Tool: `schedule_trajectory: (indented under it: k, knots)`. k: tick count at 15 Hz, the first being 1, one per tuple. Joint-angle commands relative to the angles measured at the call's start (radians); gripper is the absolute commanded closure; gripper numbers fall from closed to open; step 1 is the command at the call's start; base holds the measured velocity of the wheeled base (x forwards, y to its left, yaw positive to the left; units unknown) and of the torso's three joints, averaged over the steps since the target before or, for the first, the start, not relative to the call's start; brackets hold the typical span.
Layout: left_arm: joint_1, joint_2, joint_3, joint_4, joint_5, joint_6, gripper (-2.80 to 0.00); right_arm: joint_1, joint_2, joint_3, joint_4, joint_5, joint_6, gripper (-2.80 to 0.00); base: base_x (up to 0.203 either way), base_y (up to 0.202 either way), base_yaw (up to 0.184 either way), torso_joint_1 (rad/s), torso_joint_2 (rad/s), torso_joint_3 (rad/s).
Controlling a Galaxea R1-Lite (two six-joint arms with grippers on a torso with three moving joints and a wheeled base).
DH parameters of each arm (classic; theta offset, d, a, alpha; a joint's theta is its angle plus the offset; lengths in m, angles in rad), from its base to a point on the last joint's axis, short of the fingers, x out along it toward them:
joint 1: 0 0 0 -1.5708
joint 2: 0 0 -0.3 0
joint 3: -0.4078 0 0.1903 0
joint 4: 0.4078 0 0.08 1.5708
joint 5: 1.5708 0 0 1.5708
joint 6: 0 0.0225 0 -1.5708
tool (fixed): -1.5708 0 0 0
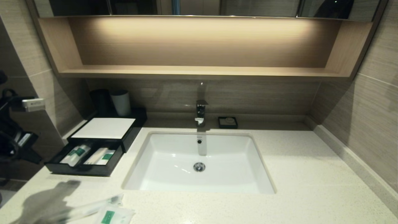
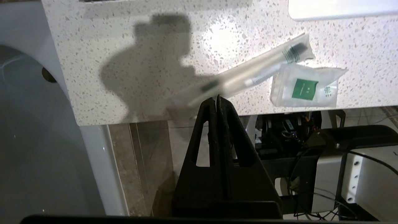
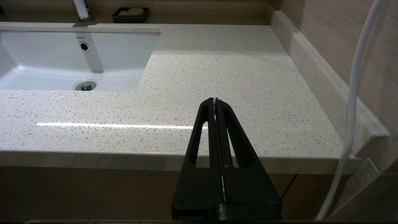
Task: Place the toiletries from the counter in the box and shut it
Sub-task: Pick up the bathroom toiletry
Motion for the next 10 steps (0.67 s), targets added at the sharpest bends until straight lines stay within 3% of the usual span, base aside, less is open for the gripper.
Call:
schedule_trajectory:
  k: [1, 2, 5, 6, 8, 10]
  knots:
    - [0.020, -0.106, 0.105, -0.019, 0.001, 0.052, 0.00, 0.000, -0.002, 0.000, -0.001, 0.000, -0.001, 0.00, 0.000, 0.000, 0.000, 0.000, 0.00, 0.000]
    - [0.042, -0.138, 0.149, -0.041, 0.001, 0.107, 0.00, 0.000, -0.002, 0.002, -0.001, 0.000, -0.001, 0.00, 0.000, 0.000, 0.000, 0.000, 0.00, 0.000]
    - [0.163, -0.223, 0.272, -0.119, -0.001, 0.355, 0.00, 0.000, -0.002, 0.002, -0.001, 0.000, 0.001, 0.00, 0.000, 0.000, 0.000, 0.004, 0.01, 0.001]
    - [0.181, -0.247, 0.295, -0.135, -0.008, 0.403, 0.00, 0.000, -0.002, 0.002, -0.001, 0.000, 0.001, 0.00, 0.000, 0.000, 0.000, 0.000, 0.00, 0.000]
    - [0.184, -0.306, 0.336, -0.141, -0.032, 0.439, 0.00, 0.000, -0.002, 0.000, -0.001, 0.000, 0.001, 0.00, 0.000, 0.000, 0.000, 0.000, 0.00, 0.000]
    - [0.184, -0.350, 0.380, -0.139, -0.091, 0.527, 0.00, 0.000, -0.002, 0.002, -0.001, 0.000, -0.001, 0.00, 0.000, 0.000, 0.000, 0.000, 0.00, 0.000]
